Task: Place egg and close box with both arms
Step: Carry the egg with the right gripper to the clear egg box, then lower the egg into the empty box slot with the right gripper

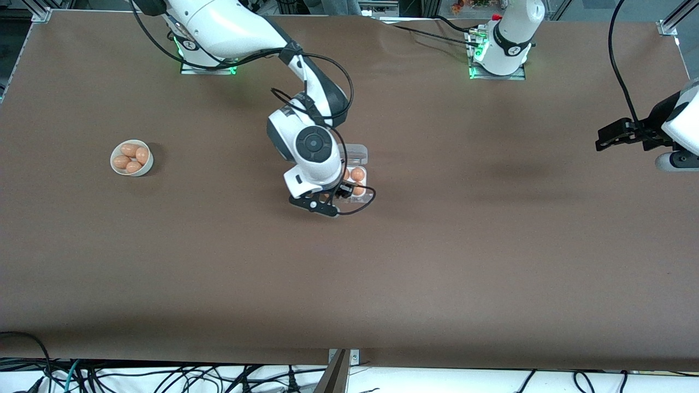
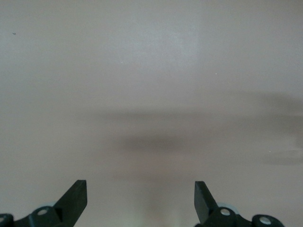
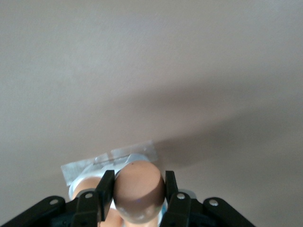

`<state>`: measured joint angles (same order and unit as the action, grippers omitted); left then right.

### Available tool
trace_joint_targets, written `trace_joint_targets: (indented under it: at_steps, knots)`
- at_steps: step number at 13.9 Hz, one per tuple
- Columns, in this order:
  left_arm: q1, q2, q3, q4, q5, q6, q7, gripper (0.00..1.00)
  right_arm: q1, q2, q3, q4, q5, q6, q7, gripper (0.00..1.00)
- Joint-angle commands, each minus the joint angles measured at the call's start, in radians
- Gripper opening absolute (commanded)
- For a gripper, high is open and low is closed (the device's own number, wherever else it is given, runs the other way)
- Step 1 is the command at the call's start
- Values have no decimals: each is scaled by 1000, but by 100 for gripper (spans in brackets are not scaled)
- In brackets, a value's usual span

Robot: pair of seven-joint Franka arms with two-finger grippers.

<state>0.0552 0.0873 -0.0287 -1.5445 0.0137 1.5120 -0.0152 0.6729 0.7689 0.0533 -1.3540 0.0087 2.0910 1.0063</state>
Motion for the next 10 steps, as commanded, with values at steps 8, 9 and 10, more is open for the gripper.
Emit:
trace_joint_targets:
  at_steps: [8,9,10]
  knots:
    - [5,9,-4,26,-12,-19,9,100,50,49,-7,32,17,-3,49,33]
    - [0,9,-5,26,-12,-21,9,100,50,49,-6,32,17,0,48,33]
    - [-3,9,-5,26,-12,-21,8,100,50,49,-6,32,22,0,48,34]
